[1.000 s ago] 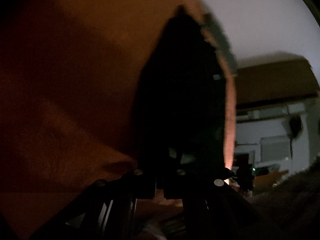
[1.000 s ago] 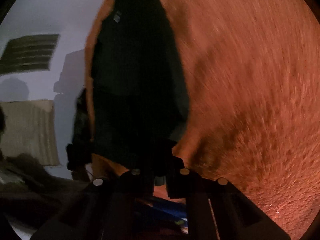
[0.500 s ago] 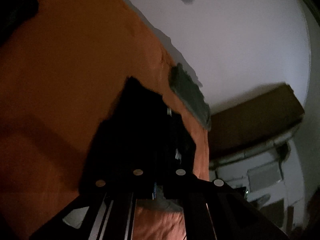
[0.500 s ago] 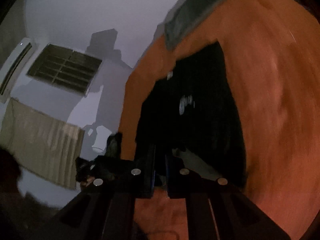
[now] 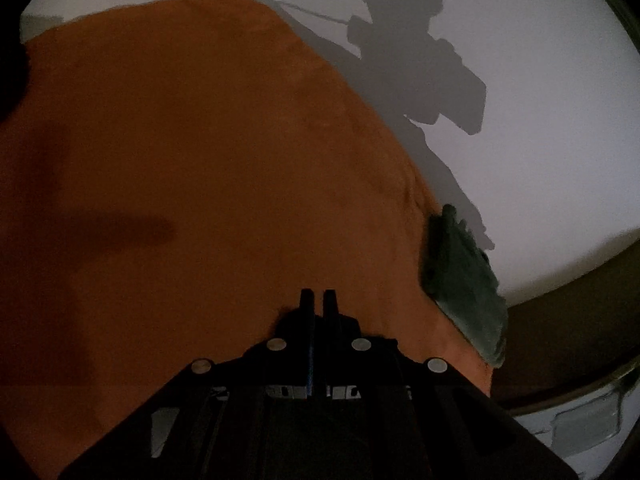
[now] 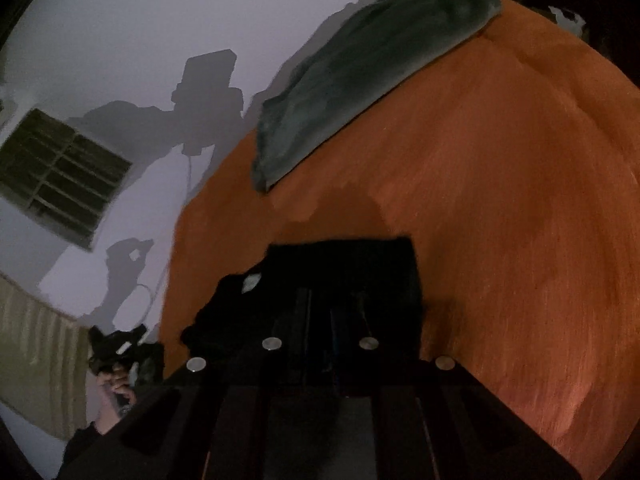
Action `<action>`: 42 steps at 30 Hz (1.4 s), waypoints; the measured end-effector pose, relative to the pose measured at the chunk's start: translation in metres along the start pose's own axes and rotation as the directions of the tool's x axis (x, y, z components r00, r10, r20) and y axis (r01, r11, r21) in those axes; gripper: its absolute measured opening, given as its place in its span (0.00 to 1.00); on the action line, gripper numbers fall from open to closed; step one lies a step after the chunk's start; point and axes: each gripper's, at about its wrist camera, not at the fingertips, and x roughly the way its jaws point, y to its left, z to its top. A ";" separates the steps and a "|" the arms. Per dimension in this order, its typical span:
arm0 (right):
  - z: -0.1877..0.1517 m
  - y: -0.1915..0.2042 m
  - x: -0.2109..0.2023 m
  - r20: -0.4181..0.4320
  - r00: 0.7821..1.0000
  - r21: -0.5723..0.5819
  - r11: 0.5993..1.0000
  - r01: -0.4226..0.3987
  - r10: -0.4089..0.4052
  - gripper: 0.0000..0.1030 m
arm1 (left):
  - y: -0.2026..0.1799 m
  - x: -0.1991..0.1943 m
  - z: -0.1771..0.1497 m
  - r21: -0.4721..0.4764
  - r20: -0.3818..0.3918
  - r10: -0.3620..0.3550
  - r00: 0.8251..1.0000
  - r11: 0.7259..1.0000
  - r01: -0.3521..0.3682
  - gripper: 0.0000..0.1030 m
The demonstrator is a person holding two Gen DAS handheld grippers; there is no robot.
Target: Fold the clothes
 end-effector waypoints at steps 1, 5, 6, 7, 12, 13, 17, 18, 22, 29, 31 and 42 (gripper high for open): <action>0.004 -0.001 0.009 -0.014 1.000 0.002 1.000 0.008 -0.008 0.07 | -0.001 0.006 -0.004 0.016 -0.027 -0.017 0.999 1.000 0.017 0.04; 0.003 -0.018 0.033 -0.125 0.990 0.060 0.996 0.068 -0.060 0.16 | 0.001 0.032 -0.018 0.167 -0.181 0.014 0.983 0.986 0.016 0.08; 0.001 -0.025 0.034 -0.146 0.986 0.069 0.993 0.092 -0.081 0.21 | 0.000 0.034 -0.022 0.240 -0.185 0.044 0.982 0.971 0.002 0.10; 0.000 -0.031 0.030 -0.146 0.983 0.062 0.991 0.118 -0.108 0.28 | -0.002 0.033 -0.027 0.311 -0.180 0.061 0.982 0.951 -0.002 0.14; -0.005 -0.048 -0.006 -0.043 0.966 -0.080 0.965 0.250 -0.254 0.62 | -0.019 0.032 -0.072 0.712 -0.143 0.144 0.979 0.703 0.001 0.47; -0.008 -0.048 -0.009 -0.044 0.965 -0.133 0.959 0.249 -0.257 0.62 | -0.020 0.033 -0.079 0.737 -0.130 0.139 0.982 0.676 0.002 0.47; -0.027 -0.031 -0.007 -0.052 0.968 -0.344 0.914 0.214 -0.246 0.62 | -0.024 0.037 -0.096 0.801 -0.075 0.111 0.991 0.598 -0.006 0.47; -0.033 -0.024 -0.003 -0.053 0.967 -0.405 0.890 0.208 -0.250 0.62 | -0.023 0.041 -0.096 0.807 -0.062 0.117 0.991 0.590 -0.019 0.47; -0.050 -0.003 0.014 0.032 0.932 -0.584 0.750 0.311 -0.362 0.62 | -0.022 0.058 -0.102 0.830 -0.031 0.161 0.986 0.553 -0.064 0.47; -0.037 0.024 0.043 0.014 0.923 -0.665 0.685 0.296 -0.385 0.62 | -0.035 0.073 -0.115 0.871 -0.050 0.167 0.985 0.489 -0.039 0.47; -0.034 0.026 0.056 -0.015 0.911 -0.678 0.674 0.294 -0.412 0.62 | -0.039 0.073 -0.116 0.877 -0.013 0.168 0.986 0.475 -0.069 0.47; -0.033 0.022 0.025 0.085 0.935 -0.539 0.773 0.334 -0.344 0.05 | -0.038 0.063 -0.098 0.781 -0.013 0.053 0.999 0.624 -0.023 0.03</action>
